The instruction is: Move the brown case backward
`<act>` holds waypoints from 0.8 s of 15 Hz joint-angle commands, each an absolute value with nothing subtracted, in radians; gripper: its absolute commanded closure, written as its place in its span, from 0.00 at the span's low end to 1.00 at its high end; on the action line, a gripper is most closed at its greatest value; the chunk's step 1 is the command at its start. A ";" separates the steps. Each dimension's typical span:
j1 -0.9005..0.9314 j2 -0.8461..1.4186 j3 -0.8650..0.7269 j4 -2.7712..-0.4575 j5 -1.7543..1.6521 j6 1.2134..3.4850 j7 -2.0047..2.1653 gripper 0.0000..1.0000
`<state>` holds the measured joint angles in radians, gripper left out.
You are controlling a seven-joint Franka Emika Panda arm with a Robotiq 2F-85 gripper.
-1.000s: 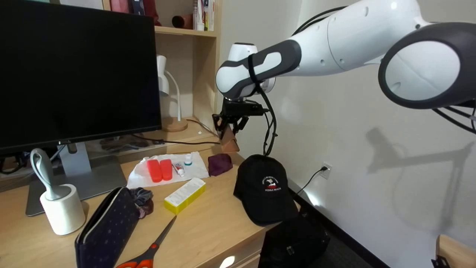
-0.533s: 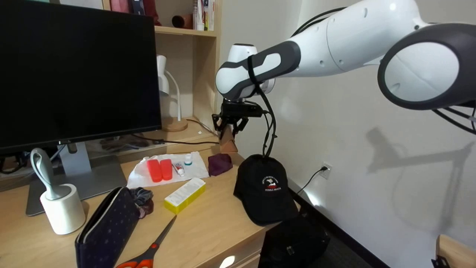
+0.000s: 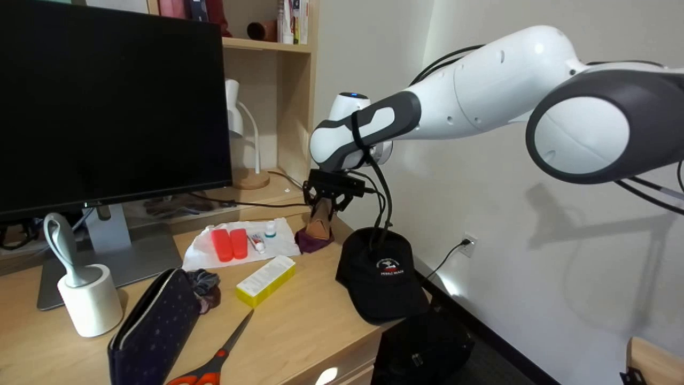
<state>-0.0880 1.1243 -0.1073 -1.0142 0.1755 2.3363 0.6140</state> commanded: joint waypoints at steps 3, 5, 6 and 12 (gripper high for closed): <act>-0.101 1.169 -0.085 -1.031 0.242 2.480 0.658 0.76; -0.097 1.171 -0.084 -1.038 0.248 2.496 0.660 0.26; -0.096 1.165 -0.082 -1.045 0.251 2.502 0.654 0.26; -0.085 1.104 -0.079 -1.091 0.249 2.521 0.645 0.00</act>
<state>-0.0865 1.1626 -0.0907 -1.0262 0.2291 2.4965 0.6455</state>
